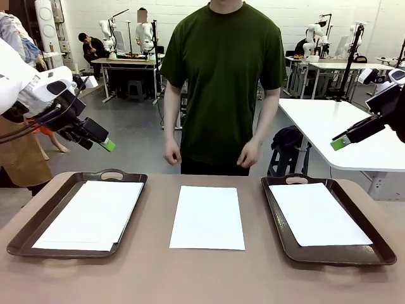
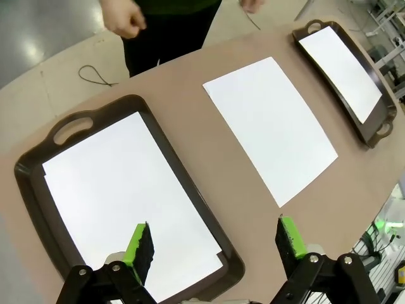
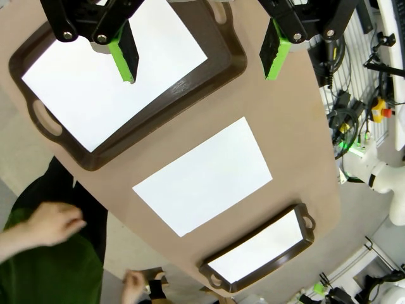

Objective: Sort the A4 documents.
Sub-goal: Receive the A4 Paper.

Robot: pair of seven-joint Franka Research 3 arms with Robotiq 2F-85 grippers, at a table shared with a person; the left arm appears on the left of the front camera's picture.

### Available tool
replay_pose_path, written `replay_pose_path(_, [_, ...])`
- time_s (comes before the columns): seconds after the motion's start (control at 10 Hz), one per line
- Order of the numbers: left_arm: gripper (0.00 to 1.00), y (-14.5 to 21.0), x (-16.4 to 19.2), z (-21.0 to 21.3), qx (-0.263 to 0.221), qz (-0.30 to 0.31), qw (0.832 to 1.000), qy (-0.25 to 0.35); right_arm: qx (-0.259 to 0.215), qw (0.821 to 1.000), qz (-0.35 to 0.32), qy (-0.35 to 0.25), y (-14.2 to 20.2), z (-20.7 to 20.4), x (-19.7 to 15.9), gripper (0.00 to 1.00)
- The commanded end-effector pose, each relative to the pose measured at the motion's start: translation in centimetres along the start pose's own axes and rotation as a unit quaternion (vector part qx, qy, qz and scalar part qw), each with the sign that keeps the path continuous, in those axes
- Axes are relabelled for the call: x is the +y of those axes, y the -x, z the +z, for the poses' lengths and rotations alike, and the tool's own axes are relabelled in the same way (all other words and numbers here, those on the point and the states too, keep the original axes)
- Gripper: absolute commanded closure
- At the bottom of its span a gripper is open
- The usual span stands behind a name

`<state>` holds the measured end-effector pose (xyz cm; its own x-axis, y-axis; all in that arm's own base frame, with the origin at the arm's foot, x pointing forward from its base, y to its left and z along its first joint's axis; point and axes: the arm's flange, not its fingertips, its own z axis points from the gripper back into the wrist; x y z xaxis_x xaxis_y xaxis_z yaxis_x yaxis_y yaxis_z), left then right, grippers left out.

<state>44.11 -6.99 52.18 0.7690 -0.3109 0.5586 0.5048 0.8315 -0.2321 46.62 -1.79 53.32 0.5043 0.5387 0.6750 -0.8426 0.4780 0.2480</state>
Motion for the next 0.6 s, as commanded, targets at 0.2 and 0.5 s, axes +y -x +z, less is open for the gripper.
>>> replay_pose_path(0.2, [0.0,-0.03,-0.32,0.28,0.001,-0.015,1.0,-0.007,0.001,1.0,0.001,-0.001,-0.07,-0.11,0.05,0.0])
replay_pose_path(0.5, [0.0,-0.03,-0.32,0.28,0.001,-0.015,1.0,-0.007,0.001,1.0,0.001,-0.001,-0.07,-0.11,0.05,0.0])
